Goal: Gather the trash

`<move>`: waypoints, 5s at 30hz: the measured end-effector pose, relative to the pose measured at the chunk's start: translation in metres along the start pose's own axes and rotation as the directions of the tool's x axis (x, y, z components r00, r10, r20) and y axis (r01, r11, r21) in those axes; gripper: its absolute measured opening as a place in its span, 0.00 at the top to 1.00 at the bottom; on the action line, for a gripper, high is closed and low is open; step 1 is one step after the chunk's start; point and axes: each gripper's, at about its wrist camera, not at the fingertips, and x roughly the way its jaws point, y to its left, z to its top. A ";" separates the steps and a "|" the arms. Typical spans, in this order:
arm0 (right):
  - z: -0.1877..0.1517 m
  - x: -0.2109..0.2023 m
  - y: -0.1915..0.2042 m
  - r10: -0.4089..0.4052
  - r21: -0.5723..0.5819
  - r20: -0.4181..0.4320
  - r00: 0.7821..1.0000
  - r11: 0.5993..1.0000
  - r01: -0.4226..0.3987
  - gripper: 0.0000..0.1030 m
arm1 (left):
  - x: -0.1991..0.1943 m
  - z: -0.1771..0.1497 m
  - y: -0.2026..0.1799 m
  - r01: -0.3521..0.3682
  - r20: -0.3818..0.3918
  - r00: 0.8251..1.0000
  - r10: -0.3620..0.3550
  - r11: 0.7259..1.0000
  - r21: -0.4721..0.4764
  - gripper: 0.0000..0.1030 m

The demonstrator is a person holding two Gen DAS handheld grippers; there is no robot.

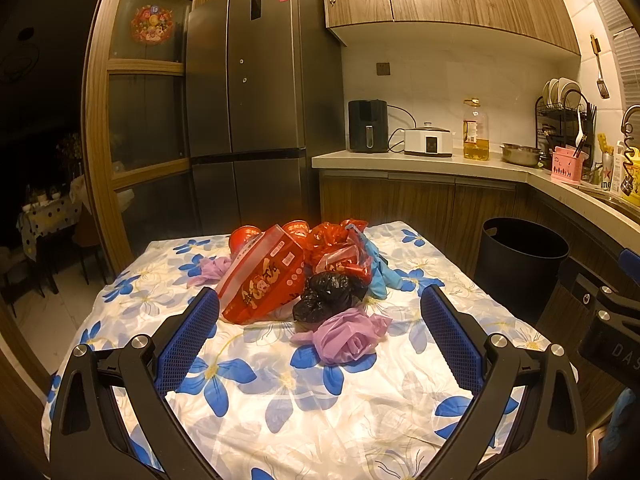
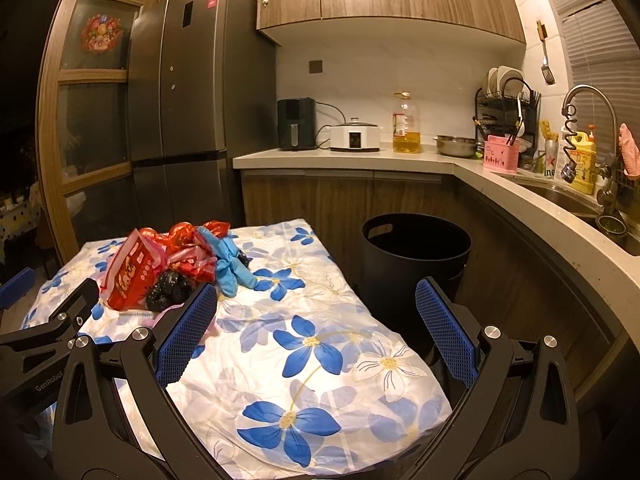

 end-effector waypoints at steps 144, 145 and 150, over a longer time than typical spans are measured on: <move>-0.064 0.156 0.066 0.312 -0.020 -0.219 0.924 0.946 -0.324 0.94 | 0.175 -0.038 0.030 0.052 -0.197 0.977 -0.082 0.987 -0.153 0.25; -0.062 0.155 0.062 0.309 -0.018 -0.215 0.927 0.947 -0.320 0.94 | 0.179 -0.039 0.027 0.062 -0.206 0.974 -0.093 0.986 -0.155 0.25; -0.058 0.153 0.049 0.304 0.004 -0.202 0.931 0.951 -0.310 0.94 | 0.197 -0.044 0.024 0.086 -0.269 0.954 -0.130 0.982 -0.171 0.28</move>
